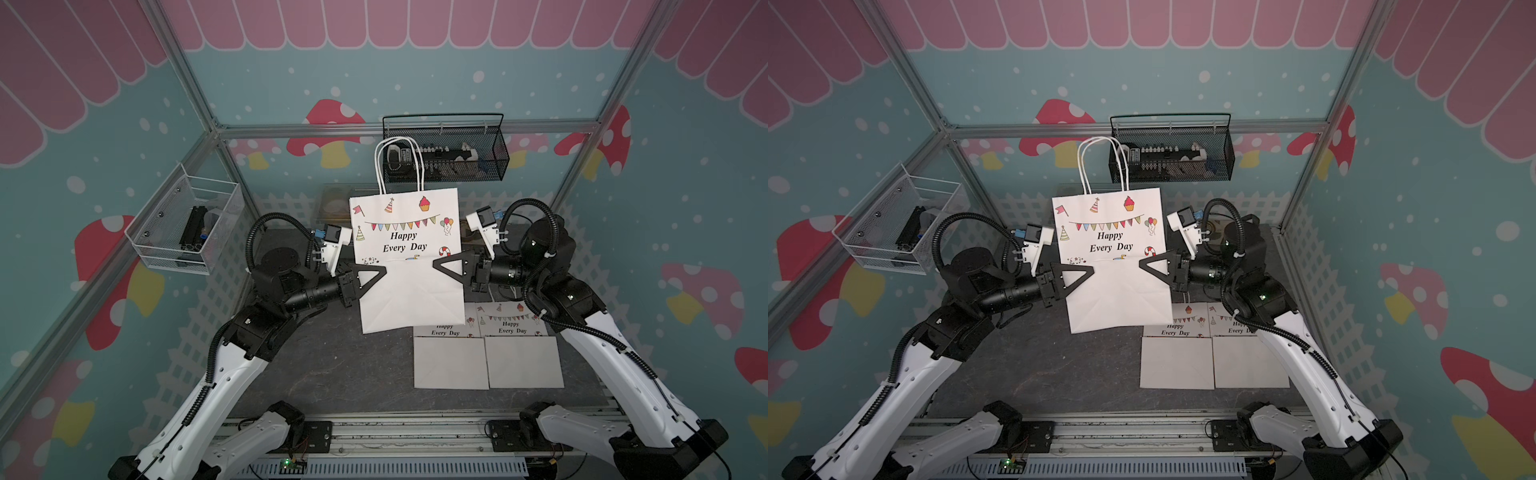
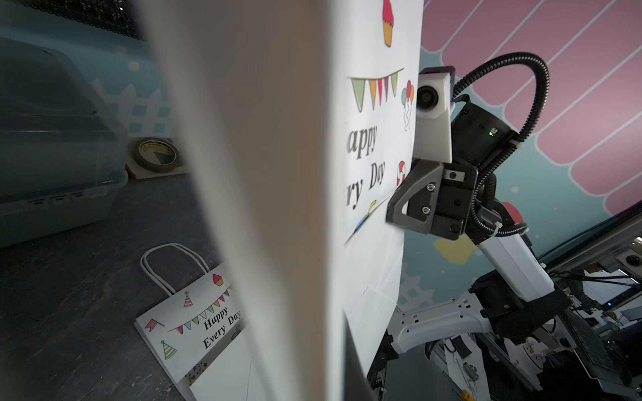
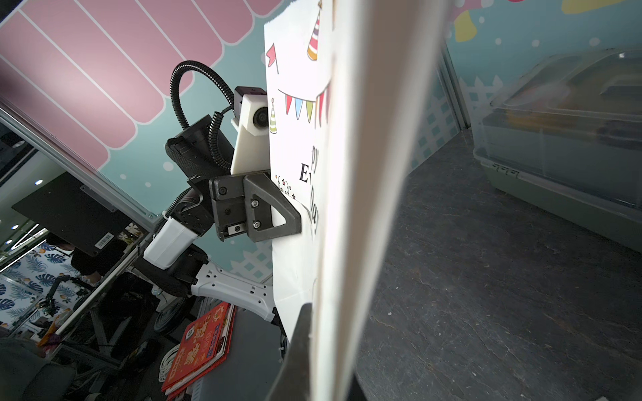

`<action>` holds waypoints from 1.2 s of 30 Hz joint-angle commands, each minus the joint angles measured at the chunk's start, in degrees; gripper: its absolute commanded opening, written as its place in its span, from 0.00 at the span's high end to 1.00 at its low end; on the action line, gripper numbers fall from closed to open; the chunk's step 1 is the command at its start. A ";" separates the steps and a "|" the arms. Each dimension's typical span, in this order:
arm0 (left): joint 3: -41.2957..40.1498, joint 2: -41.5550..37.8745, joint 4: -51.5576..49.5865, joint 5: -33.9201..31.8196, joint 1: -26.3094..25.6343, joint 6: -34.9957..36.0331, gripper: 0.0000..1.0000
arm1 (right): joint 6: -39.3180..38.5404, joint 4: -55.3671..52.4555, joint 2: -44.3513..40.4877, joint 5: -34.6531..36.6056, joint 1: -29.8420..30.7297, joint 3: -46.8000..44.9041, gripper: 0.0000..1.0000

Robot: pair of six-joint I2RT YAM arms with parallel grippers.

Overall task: Put away the paper bag
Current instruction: Press the paper bag, then place the paper bag at the center of the board.

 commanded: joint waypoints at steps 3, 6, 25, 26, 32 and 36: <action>0.66 -1.61 -8.92 -4.02 0.07 3.87 1.00 | -7.26 -8.00 -2.47 4.52 -0.01 2.62 0.64; 1.46 -2.54 -15.51 -6.33 0.07 5.38 1.00 | -10.27 -11.36 -2.60 7.04 -0.35 3.69 0.33; 1.35 -1.87 -42.59 -18.94 -0.28 7.57 1.00 | -19.93 -21.36 -10.97 36.42 -0.62 0.88 0.01; 0.78 -1.65 -42.72 -19.29 -0.24 7.49 1.00 | -20.23 -21.39 -11.49 37.52 -0.61 0.33 0.01; -2.08 0.22 -40.24 -19.24 -1.28 4.72 1.00 | -21.92 -21.26 -12.65 39.89 -0.62 -2.59 0.01; -4.36 2.67 -36.97 -18.89 -2.88 2.46 1.00 | -22.03 -20.33 -13.07 39.79 -0.62 -5.04 0.01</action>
